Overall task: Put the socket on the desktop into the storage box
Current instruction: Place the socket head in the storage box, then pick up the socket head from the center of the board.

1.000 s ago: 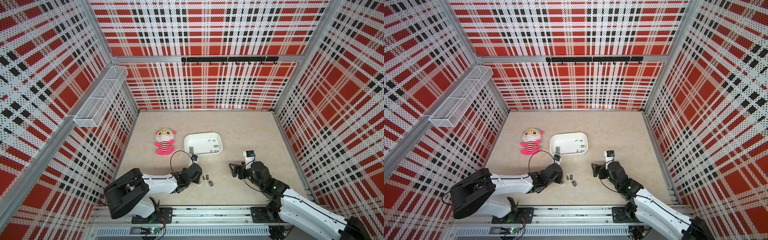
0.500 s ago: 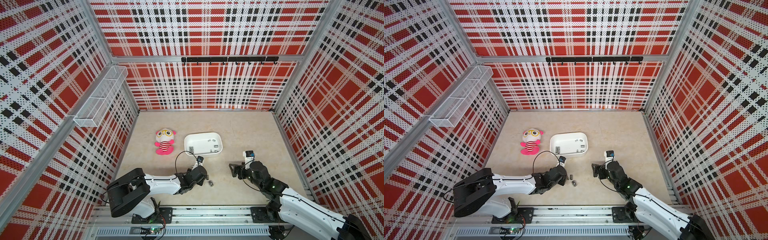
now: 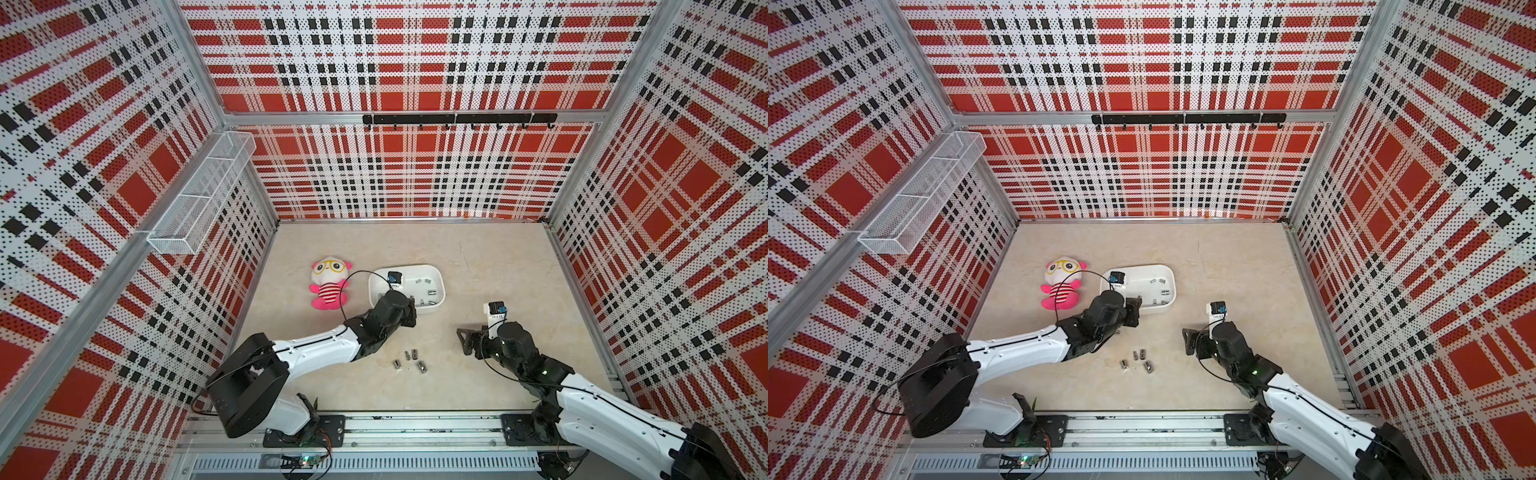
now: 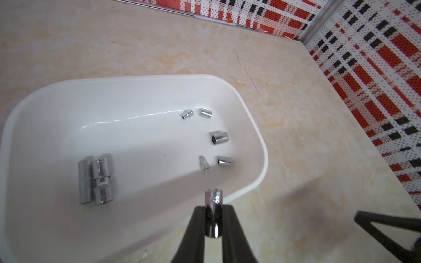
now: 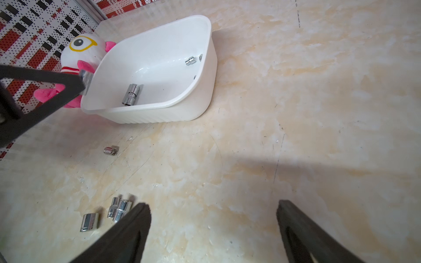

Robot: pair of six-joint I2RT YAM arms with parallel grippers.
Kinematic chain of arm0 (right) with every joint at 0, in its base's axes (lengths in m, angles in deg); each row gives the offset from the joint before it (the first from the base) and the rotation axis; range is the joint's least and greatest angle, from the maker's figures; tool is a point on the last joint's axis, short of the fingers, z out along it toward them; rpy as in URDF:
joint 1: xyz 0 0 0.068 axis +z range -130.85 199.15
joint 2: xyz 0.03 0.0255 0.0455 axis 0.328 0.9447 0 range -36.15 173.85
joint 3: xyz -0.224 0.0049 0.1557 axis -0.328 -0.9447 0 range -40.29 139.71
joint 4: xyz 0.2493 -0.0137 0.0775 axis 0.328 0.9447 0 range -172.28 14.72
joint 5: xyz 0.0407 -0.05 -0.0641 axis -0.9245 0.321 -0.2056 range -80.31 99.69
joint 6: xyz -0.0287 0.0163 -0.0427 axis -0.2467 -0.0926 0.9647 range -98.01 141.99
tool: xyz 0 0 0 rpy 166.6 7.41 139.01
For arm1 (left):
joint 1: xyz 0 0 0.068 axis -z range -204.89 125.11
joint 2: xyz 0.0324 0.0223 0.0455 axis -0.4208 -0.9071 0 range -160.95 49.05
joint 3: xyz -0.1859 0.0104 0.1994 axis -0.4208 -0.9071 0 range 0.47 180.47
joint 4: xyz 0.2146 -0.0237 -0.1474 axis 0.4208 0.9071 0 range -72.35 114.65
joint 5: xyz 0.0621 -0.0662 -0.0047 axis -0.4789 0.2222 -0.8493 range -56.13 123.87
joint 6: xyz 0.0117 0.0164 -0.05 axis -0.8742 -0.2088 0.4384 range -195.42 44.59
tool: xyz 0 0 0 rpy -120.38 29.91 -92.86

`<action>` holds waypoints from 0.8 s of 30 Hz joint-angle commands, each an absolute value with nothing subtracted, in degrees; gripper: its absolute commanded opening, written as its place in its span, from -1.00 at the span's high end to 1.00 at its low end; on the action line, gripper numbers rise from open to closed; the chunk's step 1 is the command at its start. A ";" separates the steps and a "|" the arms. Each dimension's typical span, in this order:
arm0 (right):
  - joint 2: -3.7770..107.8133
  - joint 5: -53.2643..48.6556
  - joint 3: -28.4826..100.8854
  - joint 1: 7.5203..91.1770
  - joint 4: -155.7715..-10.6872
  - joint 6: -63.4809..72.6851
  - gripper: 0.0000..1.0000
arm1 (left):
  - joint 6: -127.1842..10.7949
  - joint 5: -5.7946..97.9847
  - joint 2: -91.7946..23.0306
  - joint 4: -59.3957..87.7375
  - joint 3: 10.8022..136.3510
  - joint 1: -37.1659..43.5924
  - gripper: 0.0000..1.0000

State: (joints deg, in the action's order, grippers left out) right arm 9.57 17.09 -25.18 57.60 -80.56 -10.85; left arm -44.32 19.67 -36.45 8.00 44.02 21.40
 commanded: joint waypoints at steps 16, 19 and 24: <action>12.67 15.97 -22.99 60.30 -82.28 -10.13 -0.84 | -46.19 19.08 -42.89 11.62 52.25 16.81 -0.07; 13.35 17.62 -22.40 62.43 -82.15 -10.16 -0.78 | -47.72 16.55 -37.51 12.60 50.49 18.55 -0.18; 16.59 17.20 -20.86 67.62 -83.69 -6.55 -0.58 | -49.97 6.97 -28.30 14.22 43.96 27.55 -0.18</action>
State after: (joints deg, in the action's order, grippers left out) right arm 15.10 17.03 -22.81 65.34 -81.83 -8.71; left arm -47.69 13.20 -31.70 12.46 47.41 22.82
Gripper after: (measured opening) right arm 0.794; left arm 0.590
